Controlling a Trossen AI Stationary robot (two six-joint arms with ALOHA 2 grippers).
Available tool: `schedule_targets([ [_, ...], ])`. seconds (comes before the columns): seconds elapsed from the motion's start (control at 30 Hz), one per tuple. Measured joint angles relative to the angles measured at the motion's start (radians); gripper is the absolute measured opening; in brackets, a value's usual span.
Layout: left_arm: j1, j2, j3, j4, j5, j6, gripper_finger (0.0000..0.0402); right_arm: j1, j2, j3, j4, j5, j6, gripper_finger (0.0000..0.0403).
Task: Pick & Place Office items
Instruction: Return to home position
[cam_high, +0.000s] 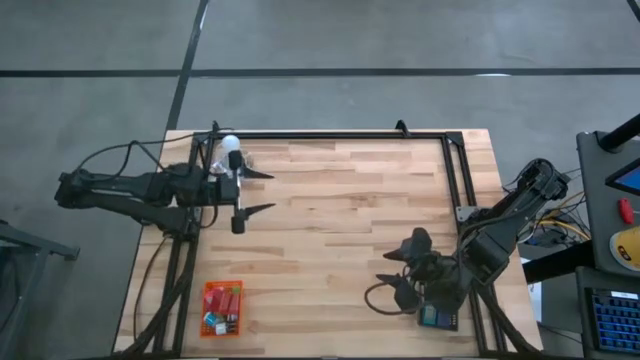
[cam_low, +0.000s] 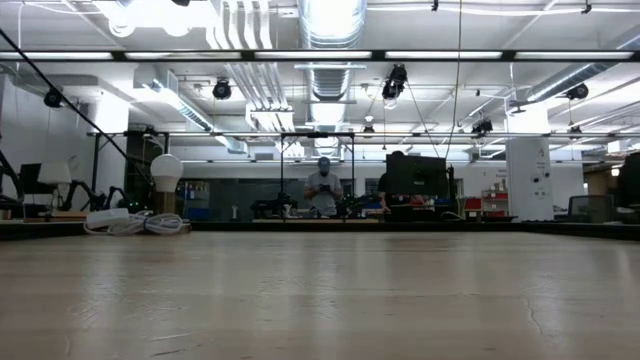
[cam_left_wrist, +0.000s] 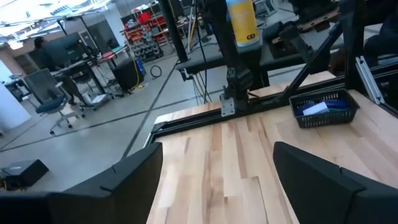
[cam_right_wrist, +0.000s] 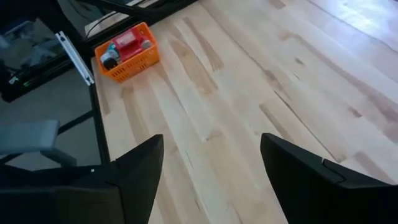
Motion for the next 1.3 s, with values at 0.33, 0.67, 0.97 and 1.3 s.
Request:
schedule_targets([
  [0.33,0.0,0.051,0.0,-0.006,0.0,0.007,0.031,-0.018,0.0,-0.004,0.08,0.066,-0.097,0.0254],
  [0.67,-0.007,-0.096,-0.112,0.074,0.083,-0.058,0.031,-0.023,-0.002,-0.054,0.243,0.124,-0.391,0.0267],
  [0.97,-0.008,-0.36,-0.424,0.318,0.04,-0.08,0.031,-0.034,-0.056,-0.245,0.665,-0.03,-0.72,0.0259],
  [1.3,-0.008,-0.483,-0.62,0.427,0.046,-0.126,0.031,-0.133,-0.278,-0.628,1.107,-0.169,-0.946,0.0257],
])
